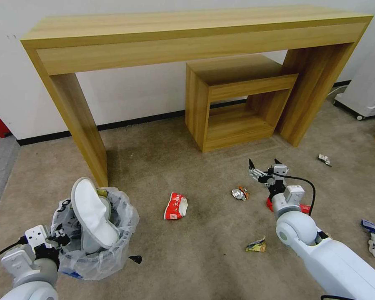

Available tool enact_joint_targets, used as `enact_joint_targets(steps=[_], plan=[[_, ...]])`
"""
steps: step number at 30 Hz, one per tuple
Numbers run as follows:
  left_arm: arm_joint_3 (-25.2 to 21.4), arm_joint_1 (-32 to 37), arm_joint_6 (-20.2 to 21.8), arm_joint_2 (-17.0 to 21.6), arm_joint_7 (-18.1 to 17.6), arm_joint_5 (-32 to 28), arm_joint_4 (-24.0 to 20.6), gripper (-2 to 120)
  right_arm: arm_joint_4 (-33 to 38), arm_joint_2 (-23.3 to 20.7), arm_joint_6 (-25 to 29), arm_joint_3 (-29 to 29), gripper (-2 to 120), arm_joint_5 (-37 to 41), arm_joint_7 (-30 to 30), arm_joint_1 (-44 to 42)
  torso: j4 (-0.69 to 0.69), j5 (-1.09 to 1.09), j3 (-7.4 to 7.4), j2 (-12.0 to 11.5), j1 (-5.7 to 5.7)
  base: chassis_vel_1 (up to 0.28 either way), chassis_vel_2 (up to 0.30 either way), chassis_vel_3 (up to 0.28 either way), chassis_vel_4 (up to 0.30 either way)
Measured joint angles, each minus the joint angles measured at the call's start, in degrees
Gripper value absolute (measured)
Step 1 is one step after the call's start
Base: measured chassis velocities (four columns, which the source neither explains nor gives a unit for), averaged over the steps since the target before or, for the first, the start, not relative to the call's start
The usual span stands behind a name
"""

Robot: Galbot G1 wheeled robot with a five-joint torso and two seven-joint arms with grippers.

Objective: Pick up the trash bin and place the garbage on the floor into it.

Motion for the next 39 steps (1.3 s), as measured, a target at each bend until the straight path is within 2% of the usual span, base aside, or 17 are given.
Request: enact_joint_targets(steps=[7, 11, 14, 15, 18, 24, 27, 32, 35, 37, 39], plan=[[0.01, -0.03, -0.02, -0.05, 0.09, 0.18, 0.15, 1, 0.10, 0.03, -1.10, -1.80, 100, 2.49, 0.02, 0.95, 0.00, 0.00, 0.00, 0.00, 0.00, 0.000, 0.000, 0.000, 0.000], [0.07, 0.01, -0.09, -0.19, 0.13, 0.40, 0.41, 1, 0.60, 0.37, -4.05, -3.47, 100, 5.68, 0.39, 1.81, 0.00, 0.00, 0.00, 0.00, 0.00, 0.000, 0.000, 0.000, 0.000], [0.35, -0.14, -0.26, -0.25, 0.16, 0.66, 0.73, 1, 1.65, 1.41, -9.10, -6.39, 100, 11.74, 3.45, 3.48, 0.01, 0.00, 0.00, 0.00, 0.00, 0.000, 0.000, 0.000, 0.000], [0.35, -0.14, -0.26, -0.25, 0.16, 0.66, 0.73, 1, 1.65, 1.41, -9.10, -6.39, 100, 11.74, 3.45, 3.48, 0.01, 0.00, 0.00, 0.00, 0.00, 0.000, 0.000, 0.000, 0.000], [1.14, -1.05, -0.26, 0.06, 0.15, 0.83, 1.68, 1, 2.93, 3.22, -15.65, -8.00, 100, 19.77, 8.93, 5.54, -0.01, -0.04, 0.00, 0.00, 0.00, 0.000, 0.000, 0.000, 0.000], [1.70, -1.61, -0.27, 0.52, 0.14, 0.97, 2.47, 1, 0.45, 6.24, -22.09, -10.37, 100, 27.40, 13.53, 9.56, 0.02, -0.01, 0.00, 0.00, 0.00, 0.000, 0.000, 0.000, 0.000], [1.95, -1.91, -0.28, 0.94, 0.20, 0.94, 2.78, 1, -2.77, 8.72, -24.76, -12.46, 100, 30.39, 14.54, 12.39, -0.01, -0.01, 0.01, 0.00, 0.00, 0.000, 0.000, 0.000, 0.000], [1.97, -1.85, -0.27, 0.88, 0.25, 0.94, 2.79, 1, -6.41, 12.27, -25.90, -15.68, 100, 31.74, 15.28, 15.27, 0.01, 0.00, 0.01, 0.00, 0.00, 0.000, 0.000, 0.000, 0.000], [1.98, -1.82, -0.25, 0.41, 0.32, 0.97, 2.37, 1, -11.53, 18.97, -26.33, -19.43, 100, 31.81, 16.05, 18.12, 0.00, -0.02, 0.01, 0.00, 0.00, 0.000, 0.000, 0.000, 0.000], [1.98, -1.83, -0.25, 0.30, 0.33, 1.01, 2.31, 1, -12.73, 20.55, -26.48, -20.12, 100, 31.75, 16.23, 18.53, 0.00, 0.01, 0.01, 0.00, 0.00, 0.000, 0.000, 0.000, 0.000], [1.98, -1.79, -0.26, 0.10, 0.36, 1.07, 2.18, 1, -16.13, 24.03, -26.75, -21.69, 100, 31.14, 16.76, 19.52, 0.02, -0.01, 0.01, 0.00, 0.00, 0.000, 0.000, 0.000, 0.000]])
